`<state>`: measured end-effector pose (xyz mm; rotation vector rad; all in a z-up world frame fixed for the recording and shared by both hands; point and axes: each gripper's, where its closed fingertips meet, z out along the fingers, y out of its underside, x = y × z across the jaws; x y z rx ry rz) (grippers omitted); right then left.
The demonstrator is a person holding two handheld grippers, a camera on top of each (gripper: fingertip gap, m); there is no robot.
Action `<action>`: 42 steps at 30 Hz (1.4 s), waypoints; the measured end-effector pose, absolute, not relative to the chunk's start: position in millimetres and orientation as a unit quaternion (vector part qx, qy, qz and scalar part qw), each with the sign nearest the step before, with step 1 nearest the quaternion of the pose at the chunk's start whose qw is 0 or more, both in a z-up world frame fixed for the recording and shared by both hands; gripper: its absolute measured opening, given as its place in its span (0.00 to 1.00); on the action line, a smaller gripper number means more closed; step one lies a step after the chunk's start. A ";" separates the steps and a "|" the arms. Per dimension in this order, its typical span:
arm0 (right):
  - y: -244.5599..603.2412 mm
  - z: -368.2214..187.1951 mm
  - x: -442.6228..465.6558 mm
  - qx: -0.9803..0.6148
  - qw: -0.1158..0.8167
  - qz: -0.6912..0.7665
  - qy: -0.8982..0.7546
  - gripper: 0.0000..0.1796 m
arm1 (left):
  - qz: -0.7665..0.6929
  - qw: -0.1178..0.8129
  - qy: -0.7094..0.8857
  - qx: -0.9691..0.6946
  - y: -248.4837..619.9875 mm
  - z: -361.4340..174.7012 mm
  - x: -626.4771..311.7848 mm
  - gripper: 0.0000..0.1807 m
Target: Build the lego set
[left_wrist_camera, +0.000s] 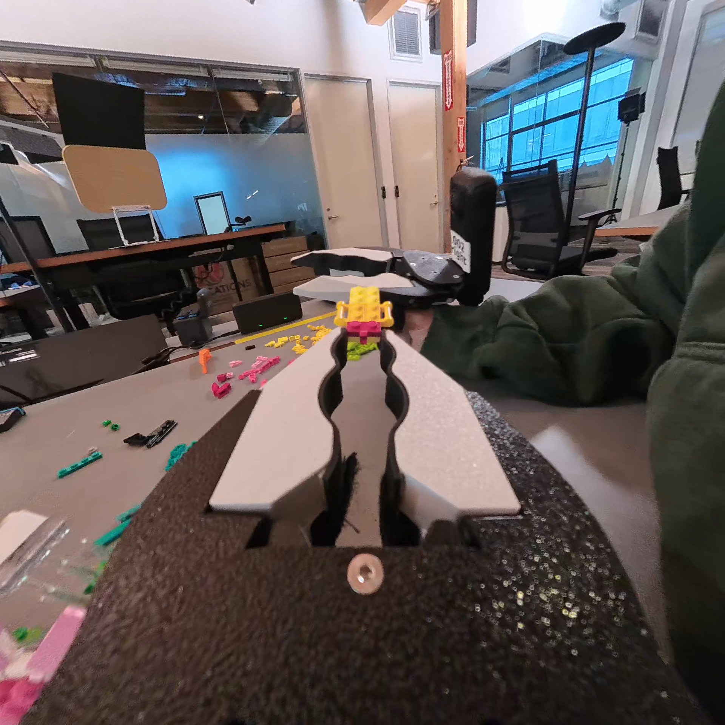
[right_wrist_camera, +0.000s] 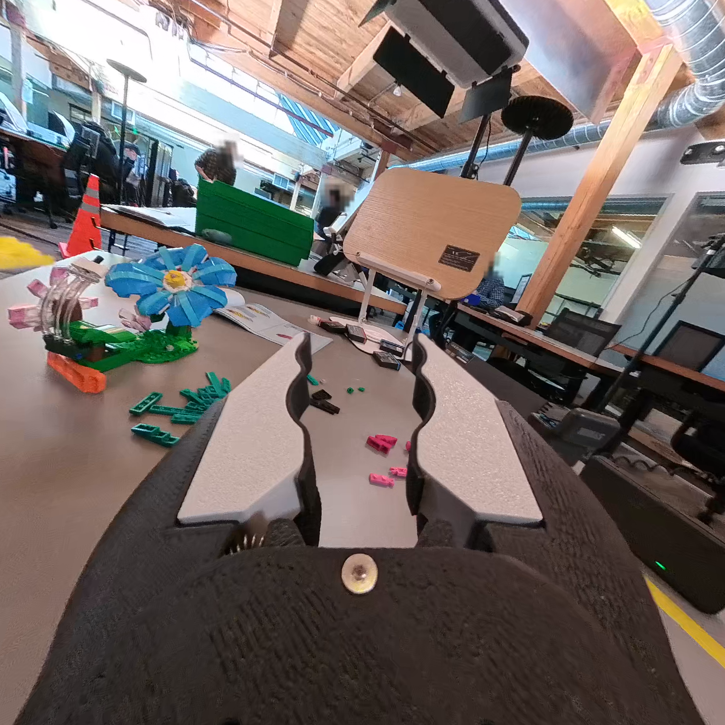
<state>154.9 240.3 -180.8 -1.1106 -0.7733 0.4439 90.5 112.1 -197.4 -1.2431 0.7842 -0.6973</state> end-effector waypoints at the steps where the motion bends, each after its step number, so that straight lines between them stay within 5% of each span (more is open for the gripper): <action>1: 239.3 -181.2 154.2 -0.509 0.756 0.208 -0.356 0.27 | -0.310 0.688 0.352 -0.554 115.1 -198.5 94.0 0.08; 42: 241.1 -195.9 148.8 -0.534 0.726 0.233 -0.367 0.19 | -0.301 0.685 0.362 -0.557 123.8 -206.7 96.5 0.08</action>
